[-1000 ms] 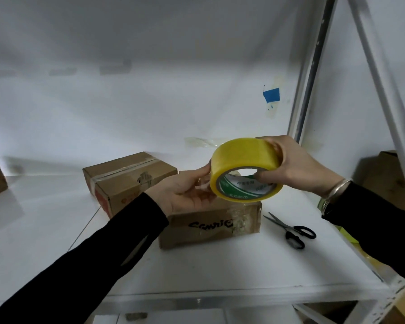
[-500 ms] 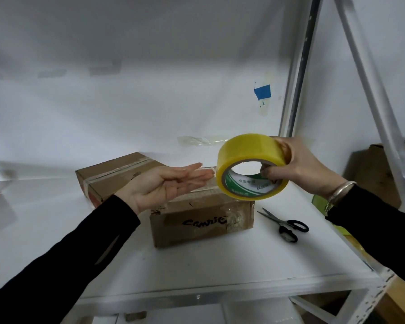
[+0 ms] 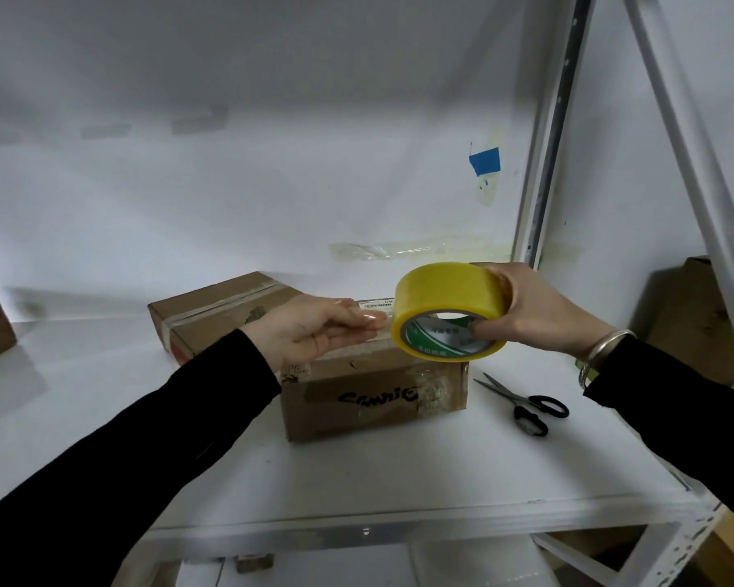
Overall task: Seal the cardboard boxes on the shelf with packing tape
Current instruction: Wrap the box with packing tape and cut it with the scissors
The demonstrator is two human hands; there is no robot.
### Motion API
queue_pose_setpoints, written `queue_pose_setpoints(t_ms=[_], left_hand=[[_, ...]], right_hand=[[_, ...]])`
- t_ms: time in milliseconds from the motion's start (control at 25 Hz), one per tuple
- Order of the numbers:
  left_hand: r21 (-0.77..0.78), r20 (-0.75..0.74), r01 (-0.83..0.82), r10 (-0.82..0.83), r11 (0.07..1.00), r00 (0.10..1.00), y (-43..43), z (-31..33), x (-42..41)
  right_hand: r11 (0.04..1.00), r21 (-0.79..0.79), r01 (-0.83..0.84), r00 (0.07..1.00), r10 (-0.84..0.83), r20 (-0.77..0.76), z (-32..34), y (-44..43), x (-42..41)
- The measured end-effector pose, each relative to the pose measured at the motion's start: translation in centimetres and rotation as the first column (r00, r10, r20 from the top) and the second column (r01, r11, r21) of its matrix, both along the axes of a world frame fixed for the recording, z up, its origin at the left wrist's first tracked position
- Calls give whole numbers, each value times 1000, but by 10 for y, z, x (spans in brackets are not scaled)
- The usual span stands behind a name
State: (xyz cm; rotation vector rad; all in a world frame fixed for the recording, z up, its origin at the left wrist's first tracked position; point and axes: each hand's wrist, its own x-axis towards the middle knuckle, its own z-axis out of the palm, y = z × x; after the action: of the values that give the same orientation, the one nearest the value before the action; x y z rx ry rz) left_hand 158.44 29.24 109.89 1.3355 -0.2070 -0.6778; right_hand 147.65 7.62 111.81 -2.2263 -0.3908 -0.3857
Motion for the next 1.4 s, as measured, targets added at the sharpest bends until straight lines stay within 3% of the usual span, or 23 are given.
queue_pose_setpoints(t_ms=[80, 200, 480, 680, 800, 1000, 1120, 1280, 1400], left_hand=[[-62, -23, 85, -87, 994, 996, 6, 4, 6], [-14, 14, 148, -148, 989, 989, 8, 6, 9], [167, 256, -5, -39, 986, 966, 30, 8, 31], [156, 148, -51, 28, 986, 989, 32, -3, 47], [195, 167, -68, 36, 978, 985, 33, 0, 54], [310, 528, -153, -36, 939, 849, 16, 37, 64], [400, 574, -131, -137, 907, 807, -1, 29, 68], [508, 663, -136, -285, 851, 692, -21, -19, 72], [485, 746, -201, -284, 851, 602, -24, -48, 80]], right_hand=[[1000, 2, 4, 1000, -3, -4, 0, -4, 2], [1000, -5, 4, 1000, -4, -3, -2, -8, 7], [982, -145, 124, 992, -124, 10, -4, -26, 22], [972, -182, 147, 984, -162, -73, -3, -22, 27], [981, -79, 177, 974, -186, -131, -8, -14, 26], [982, 109, 152, 892, -89, -443, -6, 3, 11], [882, 384, 273, 836, -19, -549, -36, 20, -1], [777, 489, 397, 753, 29, -657, -92, 54, -15], [665, 557, 498, 748, -6, -663, -108, 75, -18]])
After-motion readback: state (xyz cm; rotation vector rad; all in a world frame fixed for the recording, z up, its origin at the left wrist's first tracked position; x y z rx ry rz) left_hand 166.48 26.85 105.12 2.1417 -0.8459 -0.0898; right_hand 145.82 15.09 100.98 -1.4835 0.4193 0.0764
